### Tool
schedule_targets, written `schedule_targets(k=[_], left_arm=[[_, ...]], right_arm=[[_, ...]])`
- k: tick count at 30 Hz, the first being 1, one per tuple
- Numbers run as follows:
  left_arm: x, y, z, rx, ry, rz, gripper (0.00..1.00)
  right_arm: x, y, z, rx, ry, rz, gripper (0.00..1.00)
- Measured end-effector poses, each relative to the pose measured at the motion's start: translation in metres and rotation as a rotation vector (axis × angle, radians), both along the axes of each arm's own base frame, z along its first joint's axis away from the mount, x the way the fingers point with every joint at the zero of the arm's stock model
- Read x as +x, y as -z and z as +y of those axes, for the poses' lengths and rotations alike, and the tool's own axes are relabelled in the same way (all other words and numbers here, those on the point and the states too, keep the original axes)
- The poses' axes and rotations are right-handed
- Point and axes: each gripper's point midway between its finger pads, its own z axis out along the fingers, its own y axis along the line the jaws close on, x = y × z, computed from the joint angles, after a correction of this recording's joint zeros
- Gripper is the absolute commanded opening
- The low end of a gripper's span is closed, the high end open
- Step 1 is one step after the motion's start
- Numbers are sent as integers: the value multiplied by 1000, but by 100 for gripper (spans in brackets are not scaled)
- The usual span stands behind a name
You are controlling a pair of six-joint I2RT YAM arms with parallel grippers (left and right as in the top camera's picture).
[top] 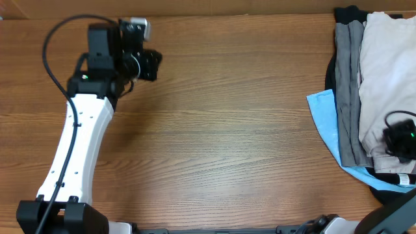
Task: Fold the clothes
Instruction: 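Pull the beige shorts left off the stack onto the table center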
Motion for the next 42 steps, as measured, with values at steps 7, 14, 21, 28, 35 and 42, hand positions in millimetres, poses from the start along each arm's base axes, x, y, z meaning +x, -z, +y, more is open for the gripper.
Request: schedule_targets(k=[7, 14, 21, 28, 35, 42], left_arm=[[13, -44, 42, 46, -128, -85, 11], [13, -41, 115, 116, -329, -69, 11], [2, -37, 177, 141, -479, -43, 11], [-9, -32, 206, 150, -550, -13, 12], [-9, -32, 205, 146, -546, -13, 10], [-6, -33, 194, 138, -515, -17, 10]], right_arm=[[53, -57, 110, -83, -390, -138, 4], [90, -62, 267, -87, -759, -242, 4], [71, -11, 444, 17, -1087, -250, 4], [-16, 38, 539, 110, -1344, -113, 29], [-18, 6, 523, 72, -1335, 11, 67], [77, -93, 440, -122, -1030, -152, 78]])
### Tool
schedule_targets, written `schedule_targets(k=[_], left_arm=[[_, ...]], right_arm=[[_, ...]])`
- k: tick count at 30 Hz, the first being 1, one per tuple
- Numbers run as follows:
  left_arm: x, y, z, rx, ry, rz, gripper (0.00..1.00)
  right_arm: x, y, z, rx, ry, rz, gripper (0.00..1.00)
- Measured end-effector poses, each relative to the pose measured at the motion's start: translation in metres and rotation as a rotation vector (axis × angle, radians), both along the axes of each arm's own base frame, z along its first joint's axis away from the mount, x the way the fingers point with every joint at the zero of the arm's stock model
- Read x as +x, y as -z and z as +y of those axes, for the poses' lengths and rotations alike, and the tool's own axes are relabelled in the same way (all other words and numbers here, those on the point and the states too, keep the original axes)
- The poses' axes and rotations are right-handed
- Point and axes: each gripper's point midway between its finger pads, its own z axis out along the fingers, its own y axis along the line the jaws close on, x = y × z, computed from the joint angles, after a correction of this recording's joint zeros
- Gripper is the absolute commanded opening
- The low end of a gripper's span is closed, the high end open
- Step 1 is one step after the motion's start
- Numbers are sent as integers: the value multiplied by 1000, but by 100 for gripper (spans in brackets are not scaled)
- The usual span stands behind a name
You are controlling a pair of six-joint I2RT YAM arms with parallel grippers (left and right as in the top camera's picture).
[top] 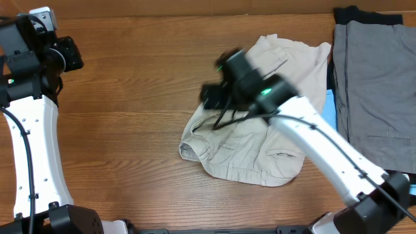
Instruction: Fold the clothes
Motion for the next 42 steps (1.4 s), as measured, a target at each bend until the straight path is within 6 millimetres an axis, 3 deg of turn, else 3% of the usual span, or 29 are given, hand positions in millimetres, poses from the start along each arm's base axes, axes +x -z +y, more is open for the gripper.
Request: schedule_targets(k=[3, 6, 9, 14, 16, 18, 20, 24, 27, 29, 30, 32, 35, 37, 38, 39, 41, 42], left_arm=[[0, 2, -7, -5, 16, 10, 13], [0, 4, -12, -7, 27, 17, 16], [-1, 5, -14, -10, 32, 23, 16], [-2, 7, -15, -13, 32, 33, 18], [-2, 7, -15, -13, 32, 34, 18], [-2, 7, -15, -13, 32, 34, 18], [-2, 7, -15, -13, 32, 34, 19], [-2, 6, -15, -12, 32, 30, 18], [3, 0, -12, 1, 26, -2, 18], [6, -4, -10, 9, 23, -20, 18], [6, -5, -10, 11, 22, -22, 19], [6, -5, -10, 13, 20, -24, 18], [6, -5, -8, 20, 10, -22, 18], [5, -5, -5, 29, -2, -18, 18], [5, -4, -4, 33, -8, -16, 18], [5, -4, -2, 38, -16, -14, 18], [4, -4, 0, 47, -27, -11, 20], [4, -4, 1, 50, -31, -10, 20]], right_arm=[[39, -1, -44, -14, 139, -42, 78], [76, 22, -75, -29, 231, -46, 78], [96, 67, -81, -61, 251, 11, 78], [99, 131, -78, -101, 257, 125, 77], [98, 148, -78, -113, 263, 161, 72], [98, 163, -78, -122, 271, 188, 61], [100, 169, -77, -121, 274, 190, 36], [108, 164, -69, -91, 268, 153, 5], [110, 155, -51, -65, 236, 134, 4], [116, 138, -27, -28, 196, 82, 4], [121, 125, -3, 5, 159, 27, 4], [115, 108, 42, 50, 78, -42, 6], [86, 98, 103, 88, -43, -88, 10], [62, 95, 137, 105, -114, -100, 27], [48, 93, 154, 111, -157, -106, 46], [38, 92, 165, 119, -182, -105, 72], [20, 93, 180, 117, -236, -102, 100], [14, 95, 182, 107, -252, -94, 100]])
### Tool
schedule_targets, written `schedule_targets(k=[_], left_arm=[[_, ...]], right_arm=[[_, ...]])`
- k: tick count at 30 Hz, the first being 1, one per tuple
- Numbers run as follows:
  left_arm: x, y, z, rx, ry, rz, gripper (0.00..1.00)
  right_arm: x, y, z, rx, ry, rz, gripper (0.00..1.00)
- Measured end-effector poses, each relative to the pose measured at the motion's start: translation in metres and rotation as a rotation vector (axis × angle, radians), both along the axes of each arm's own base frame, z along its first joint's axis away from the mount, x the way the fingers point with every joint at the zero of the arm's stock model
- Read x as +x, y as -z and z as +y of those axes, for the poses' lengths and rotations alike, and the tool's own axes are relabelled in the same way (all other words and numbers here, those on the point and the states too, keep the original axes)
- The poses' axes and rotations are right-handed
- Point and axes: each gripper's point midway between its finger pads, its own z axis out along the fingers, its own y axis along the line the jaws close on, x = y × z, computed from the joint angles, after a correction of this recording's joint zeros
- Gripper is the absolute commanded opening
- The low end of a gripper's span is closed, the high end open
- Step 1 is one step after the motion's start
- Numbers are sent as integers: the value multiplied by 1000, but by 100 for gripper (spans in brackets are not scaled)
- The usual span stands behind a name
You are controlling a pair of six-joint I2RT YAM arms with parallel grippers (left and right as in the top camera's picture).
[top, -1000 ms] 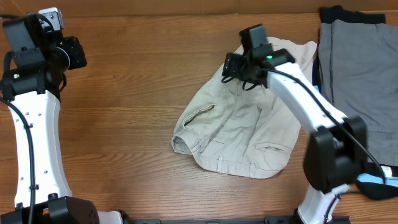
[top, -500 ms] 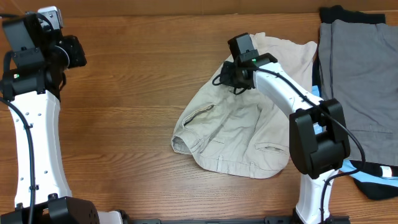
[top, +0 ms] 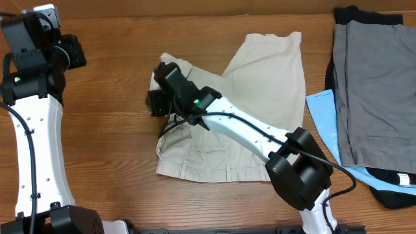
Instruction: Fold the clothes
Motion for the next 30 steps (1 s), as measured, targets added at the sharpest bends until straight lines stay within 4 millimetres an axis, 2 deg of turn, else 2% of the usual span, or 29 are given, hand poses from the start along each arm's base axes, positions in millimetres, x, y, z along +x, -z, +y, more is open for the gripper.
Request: schedule_targets(k=[4, 6, 7, 10, 13, 14, 15, 16, 18, 21, 24, 27, 30], left_arm=[[0, 0, 1, 3, -5, 1, 21], [0, 0, 0, 0, -1, 2, 21], [0, 0, -2, -7, 8, 1, 21], [2, 0, -16, -51, 71, -8, 20], [9, 5, -44, -97, 183, -4, 21], [14, 12, -59, -114, 232, 10, 21], [15, 14, -62, -114, 242, 13, 22], [21, 26, -83, -130, 299, 41, 22], [28, 50, -115, -137, 385, 96, 22], [29, 93, -166, -132, 501, 215, 22], [21, 118, -200, -73, 568, 297, 29], [15, 126, -219, 0, 600, 330, 36], [13, 129, -230, 50, 611, 339, 44]], right_arm=[[-8, 7, -20, -93, -4, 72, 100], [5, -2, -46, -135, 42, 110, 100], [8, -4, -51, -141, 54, 117, 100], [42, -29, -104, -169, 166, 160, 100], [83, -54, -170, -155, 313, 173, 100], [94, -57, -194, -147, 362, 188, 100], [102, -56, -218, -144, 406, 210, 100], [102, -56, -223, -142, 415, 218, 100], [105, -51, -261, -136, 487, 287, 100], [106, -49, -278, -121, 532, 324, 100], [107, -49, -283, -105, 562, 339, 100], [107, -46, -288, -114, 581, 346, 100], [103, -37, -298, -135, 609, 372, 100]])
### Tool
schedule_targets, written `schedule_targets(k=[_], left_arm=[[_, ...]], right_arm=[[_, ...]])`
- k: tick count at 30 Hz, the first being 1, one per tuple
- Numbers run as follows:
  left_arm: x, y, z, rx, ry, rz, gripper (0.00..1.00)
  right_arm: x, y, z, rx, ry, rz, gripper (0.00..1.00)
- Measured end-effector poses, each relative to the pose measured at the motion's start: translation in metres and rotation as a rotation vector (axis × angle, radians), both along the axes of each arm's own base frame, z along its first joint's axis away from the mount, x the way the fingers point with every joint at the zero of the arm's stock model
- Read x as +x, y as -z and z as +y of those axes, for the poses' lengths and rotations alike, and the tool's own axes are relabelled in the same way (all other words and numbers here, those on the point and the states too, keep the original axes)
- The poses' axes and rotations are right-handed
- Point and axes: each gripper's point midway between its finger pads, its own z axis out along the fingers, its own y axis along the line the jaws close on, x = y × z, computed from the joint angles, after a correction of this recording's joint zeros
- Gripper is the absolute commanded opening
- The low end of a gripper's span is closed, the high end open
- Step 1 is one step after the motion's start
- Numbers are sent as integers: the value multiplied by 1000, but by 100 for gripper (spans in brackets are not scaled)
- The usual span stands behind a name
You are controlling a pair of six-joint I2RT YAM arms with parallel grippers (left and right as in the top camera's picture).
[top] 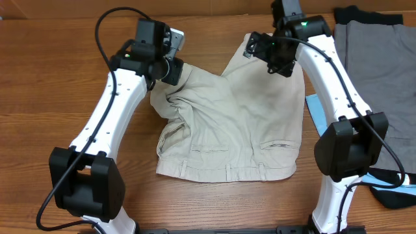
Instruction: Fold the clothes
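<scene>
Beige shorts lie in the middle of the table, waistband toward the front edge and legs pointing to the back. The left leg is bunched and crumpled; the right leg lies flat up to its hem. My left gripper is at the top of the crumpled left leg, touching the cloth. My right gripper is over the hem of the right leg. The fingers of both are too small and dark in the overhead view to tell whether they are open or shut.
A pile of clothes sits at the right edge: grey shorts on top, a black garment beneath, and a light blue one sticking out toward the beige shorts. The right arm spans the gap between them.
My left arm has come from the far back left corner to the crumpled left leg. My right gripper has left that leg and is now at the right leg's hem. The shorts lie more spread out.
First the beige shorts lay on the pile at the right, my right gripper on them, with the middle of the table bare. Then they were at mid-table under the right gripper. Then that gripper was at their left leg. Now each arm is at one leg.
</scene>
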Motion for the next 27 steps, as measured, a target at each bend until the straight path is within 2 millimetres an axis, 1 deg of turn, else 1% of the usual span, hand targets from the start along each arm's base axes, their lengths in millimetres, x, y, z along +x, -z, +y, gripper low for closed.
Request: schedule_targets(k=[2, 7, 9, 11, 17, 23, 27], left_arm=[[-1, 2, -3, 26, 2, -1, 47], [0, 7, 2, 51, -12, 7, 48], [1, 10, 3, 56, -14, 12, 49], [1, 16, 3, 62, -16, 24, 49], [1, 43, 4, 81, -16, 87, 49], [1, 47, 5, 87, -17, 97, 49], [4, 55, 4, 96, -2, 100, 53]], right_arm=[[-1, 4, -16, -6, 35, 21, 100], [3, 6, -56, -21, 116, 41, 100], [3, 7, -64, -31, 126, 44, 100], [2, 7, -64, -36, 123, 45, 100], [2, 7, -62, -39, 111, 43, 100], [2, 8, -65, -57, 114, 40, 100], [1, 8, -66, -70, 105, 42, 100]])
